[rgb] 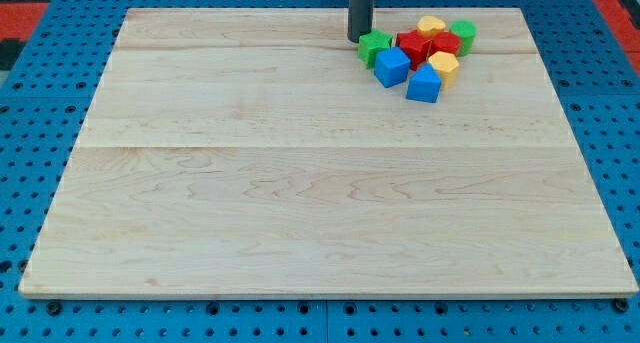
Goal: Push the yellow heart above the red star
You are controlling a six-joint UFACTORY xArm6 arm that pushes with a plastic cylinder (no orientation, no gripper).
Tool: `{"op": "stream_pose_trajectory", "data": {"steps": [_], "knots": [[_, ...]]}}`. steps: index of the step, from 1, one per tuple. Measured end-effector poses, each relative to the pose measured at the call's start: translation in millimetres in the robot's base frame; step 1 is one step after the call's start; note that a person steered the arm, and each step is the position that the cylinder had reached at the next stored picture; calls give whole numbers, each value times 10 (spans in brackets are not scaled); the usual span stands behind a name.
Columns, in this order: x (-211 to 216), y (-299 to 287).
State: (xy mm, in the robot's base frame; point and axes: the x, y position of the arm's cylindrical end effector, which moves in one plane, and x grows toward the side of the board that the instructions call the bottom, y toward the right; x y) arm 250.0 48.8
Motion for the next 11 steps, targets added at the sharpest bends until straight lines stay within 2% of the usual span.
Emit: {"op": "stream_pose_trajectory", "data": {"steps": [3,4,5,6,9,10,11], "knots": [[-100,-82],[-428,139],[-586,778],[-518,1170],[698,847],[594,823],[474,393]]}}
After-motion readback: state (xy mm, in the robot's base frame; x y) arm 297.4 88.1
